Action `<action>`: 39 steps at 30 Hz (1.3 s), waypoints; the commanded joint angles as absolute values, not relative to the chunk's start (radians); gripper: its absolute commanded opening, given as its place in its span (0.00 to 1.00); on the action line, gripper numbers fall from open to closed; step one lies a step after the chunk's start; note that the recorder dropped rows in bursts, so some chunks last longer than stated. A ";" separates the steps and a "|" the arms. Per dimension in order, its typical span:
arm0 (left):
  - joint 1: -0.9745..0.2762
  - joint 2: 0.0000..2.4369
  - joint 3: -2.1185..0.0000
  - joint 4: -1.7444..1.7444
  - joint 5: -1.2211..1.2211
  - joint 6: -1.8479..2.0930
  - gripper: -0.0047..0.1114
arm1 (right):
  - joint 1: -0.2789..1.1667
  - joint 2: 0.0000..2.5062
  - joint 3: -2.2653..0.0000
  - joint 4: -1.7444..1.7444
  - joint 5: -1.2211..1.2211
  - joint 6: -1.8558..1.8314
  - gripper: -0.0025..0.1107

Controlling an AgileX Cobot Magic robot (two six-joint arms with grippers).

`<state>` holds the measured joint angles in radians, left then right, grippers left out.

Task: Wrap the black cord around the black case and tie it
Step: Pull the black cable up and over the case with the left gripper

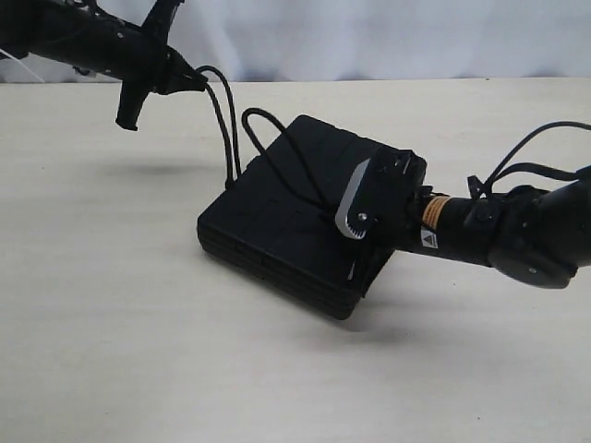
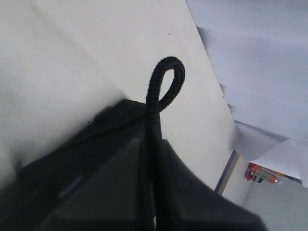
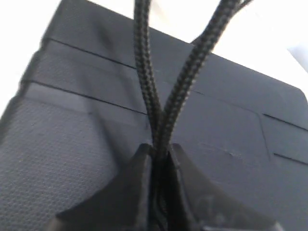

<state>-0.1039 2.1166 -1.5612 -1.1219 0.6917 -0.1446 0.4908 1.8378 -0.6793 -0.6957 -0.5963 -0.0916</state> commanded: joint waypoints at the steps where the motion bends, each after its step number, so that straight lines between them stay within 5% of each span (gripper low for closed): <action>1: -0.106 2.107 -1.562 -1.144 0.645 -0.192 0.04 | 0.492 1.838 -0.683 -0.814 -0.605 -0.086 0.06; 15: -0.214 2.107 -1.562 -1.201 0.544 -0.275 0.04 | 0.492 1.838 -0.683 -0.844 -0.597 -0.088 0.06; 39: -0.216 2.107 -1.562 -1.110 0.813 -0.257 0.04 | 0.492 1.838 -0.683 -0.657 -0.597 -0.164 0.06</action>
